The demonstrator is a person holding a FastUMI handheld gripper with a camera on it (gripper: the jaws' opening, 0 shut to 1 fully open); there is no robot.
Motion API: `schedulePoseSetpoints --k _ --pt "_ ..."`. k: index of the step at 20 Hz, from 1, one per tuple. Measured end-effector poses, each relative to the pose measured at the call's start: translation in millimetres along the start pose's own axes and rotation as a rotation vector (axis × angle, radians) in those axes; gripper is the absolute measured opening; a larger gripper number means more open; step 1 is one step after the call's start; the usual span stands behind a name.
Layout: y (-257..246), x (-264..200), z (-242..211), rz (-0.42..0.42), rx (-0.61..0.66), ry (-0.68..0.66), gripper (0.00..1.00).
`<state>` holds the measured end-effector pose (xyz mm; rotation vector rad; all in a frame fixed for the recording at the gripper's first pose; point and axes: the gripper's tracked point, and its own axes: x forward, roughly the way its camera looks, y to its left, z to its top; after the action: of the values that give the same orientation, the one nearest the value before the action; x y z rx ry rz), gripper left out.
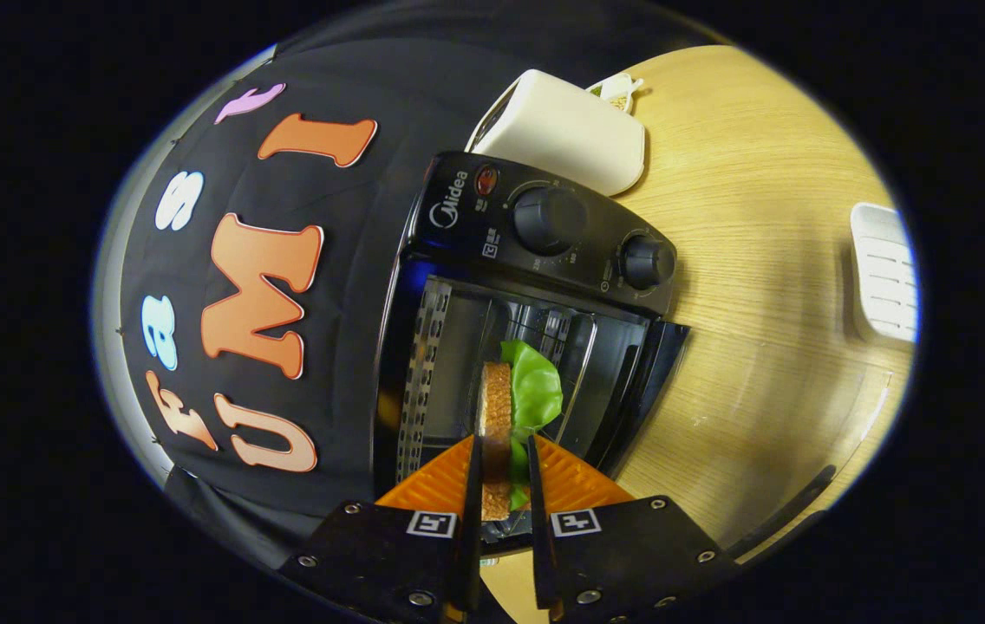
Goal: Open the toaster oven, put the food inside, and close the toaster oven door.
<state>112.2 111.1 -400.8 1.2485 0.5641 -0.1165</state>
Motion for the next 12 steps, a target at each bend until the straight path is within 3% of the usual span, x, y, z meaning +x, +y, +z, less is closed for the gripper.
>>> schedulePoseSetpoints --k 5,7,12 --pt "-1 15 -35 -0.06 -0.01 0.048 0.2" --pt "-2 20 -40 -0.068 -0.049 0.082 0.3" --pt "-16 10 -40 -0.118 -0.1 0.101 0.8"
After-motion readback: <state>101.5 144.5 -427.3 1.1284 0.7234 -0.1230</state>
